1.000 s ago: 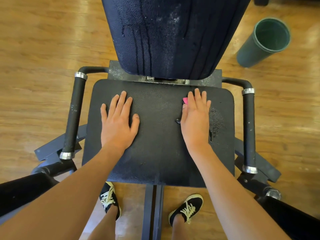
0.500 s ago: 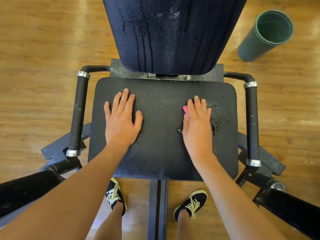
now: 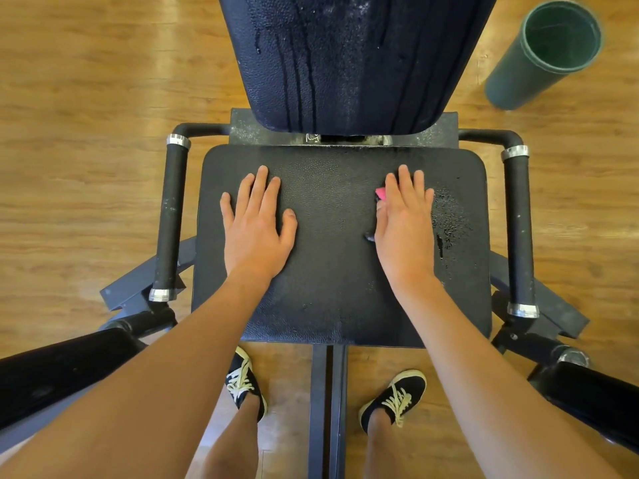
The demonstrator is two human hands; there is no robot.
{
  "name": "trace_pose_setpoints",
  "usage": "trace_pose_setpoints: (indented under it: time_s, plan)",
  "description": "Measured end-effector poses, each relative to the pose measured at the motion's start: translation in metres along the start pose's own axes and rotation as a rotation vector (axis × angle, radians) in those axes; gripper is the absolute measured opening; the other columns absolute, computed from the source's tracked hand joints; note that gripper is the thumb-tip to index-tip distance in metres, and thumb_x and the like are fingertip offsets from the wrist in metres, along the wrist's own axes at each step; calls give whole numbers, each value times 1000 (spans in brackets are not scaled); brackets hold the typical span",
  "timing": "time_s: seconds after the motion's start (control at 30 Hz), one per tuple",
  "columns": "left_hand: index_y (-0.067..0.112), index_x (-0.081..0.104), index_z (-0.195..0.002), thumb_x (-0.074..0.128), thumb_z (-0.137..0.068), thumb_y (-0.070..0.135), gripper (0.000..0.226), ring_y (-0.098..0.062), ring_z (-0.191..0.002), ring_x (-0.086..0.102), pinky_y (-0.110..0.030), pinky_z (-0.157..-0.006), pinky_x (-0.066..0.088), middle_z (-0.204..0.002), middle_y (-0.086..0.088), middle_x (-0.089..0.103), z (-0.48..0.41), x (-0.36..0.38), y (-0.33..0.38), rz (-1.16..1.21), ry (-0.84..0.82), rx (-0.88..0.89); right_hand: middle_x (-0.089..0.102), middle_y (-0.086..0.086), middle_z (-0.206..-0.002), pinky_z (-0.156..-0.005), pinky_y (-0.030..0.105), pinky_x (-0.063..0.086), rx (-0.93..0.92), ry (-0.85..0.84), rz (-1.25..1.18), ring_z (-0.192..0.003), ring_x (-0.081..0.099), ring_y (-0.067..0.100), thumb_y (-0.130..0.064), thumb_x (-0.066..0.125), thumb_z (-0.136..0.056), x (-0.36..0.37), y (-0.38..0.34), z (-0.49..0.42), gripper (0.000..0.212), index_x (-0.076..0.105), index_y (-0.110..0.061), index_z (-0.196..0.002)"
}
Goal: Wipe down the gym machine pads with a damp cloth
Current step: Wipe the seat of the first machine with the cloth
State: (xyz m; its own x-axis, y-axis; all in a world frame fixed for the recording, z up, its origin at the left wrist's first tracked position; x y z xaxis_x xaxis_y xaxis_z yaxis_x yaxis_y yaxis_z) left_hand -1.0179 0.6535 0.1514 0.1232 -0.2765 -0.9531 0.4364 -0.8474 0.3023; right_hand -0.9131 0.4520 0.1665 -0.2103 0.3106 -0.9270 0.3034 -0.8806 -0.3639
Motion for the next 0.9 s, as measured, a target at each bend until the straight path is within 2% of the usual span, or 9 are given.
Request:
trace_pose_setpoints:
  time_s: [0.13,0.33,0.57,0.7,0.8,0.9]
  plan:
    - [16,42,-153,35,-103,42,56,-22,-155,18,-56,-126,9,-168,-2,26,1,0,1,5,-1,-1,22,16,-168,-127,45,2,10,-17,-25,-157,10,35,-13,37,-109,1,4,24,49,33,-4,-158]
    - [17,42,-153,37,-104,41,55,-22,-156,17,-56,-126,8,-168,-2,26,2,-2,-1,10,0,3,29,19,-165,-126,50,7,0,-51,-53,-156,16,38,-7,47,-105,1,4,71,49,40,0,-153]
    - [15,43,-153,39,-104,39,54,-23,-155,18,-56,-125,8,-168,-3,27,2,-3,0,16,7,6,26,19,-166,-125,48,2,-18,-29,-9,-156,12,39,-6,57,-99,-2,1,23,59,37,1,-154]
    - [15,44,-152,40,-104,38,54,-23,-155,19,-57,-125,8,-167,-3,28,2,-3,0,14,13,9,24,16,-167,-126,48,4,-1,-2,4,-157,12,36,-11,42,-108,0,1,19,50,35,-3,-156]
    - [15,43,-152,41,-104,37,53,-23,-155,18,-57,-125,8,-167,-3,28,3,-3,0,16,12,8,22,15,-168,-126,44,0,1,-12,-35,-158,9,35,-11,40,-108,3,3,39,50,33,-4,-157]
    - [15,43,-152,42,-105,37,52,-23,-155,18,-57,-125,8,-167,-4,28,3,-3,1,18,16,10,26,18,-166,-127,48,3,-8,-35,-63,-157,11,36,-7,54,-102,2,6,67,57,36,-1,-156]
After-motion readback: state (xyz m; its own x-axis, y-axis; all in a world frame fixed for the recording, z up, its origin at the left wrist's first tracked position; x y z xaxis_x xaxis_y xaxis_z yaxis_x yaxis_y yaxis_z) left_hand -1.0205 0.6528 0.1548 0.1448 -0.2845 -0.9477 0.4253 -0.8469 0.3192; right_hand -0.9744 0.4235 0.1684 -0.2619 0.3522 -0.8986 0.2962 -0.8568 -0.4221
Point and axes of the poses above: each hand's wrist, its own z-axis away from the middle knuckle, its own x-axis out of the palm, y = z × x, the point moved 1 cm from there along -z, towards the middle knuckle
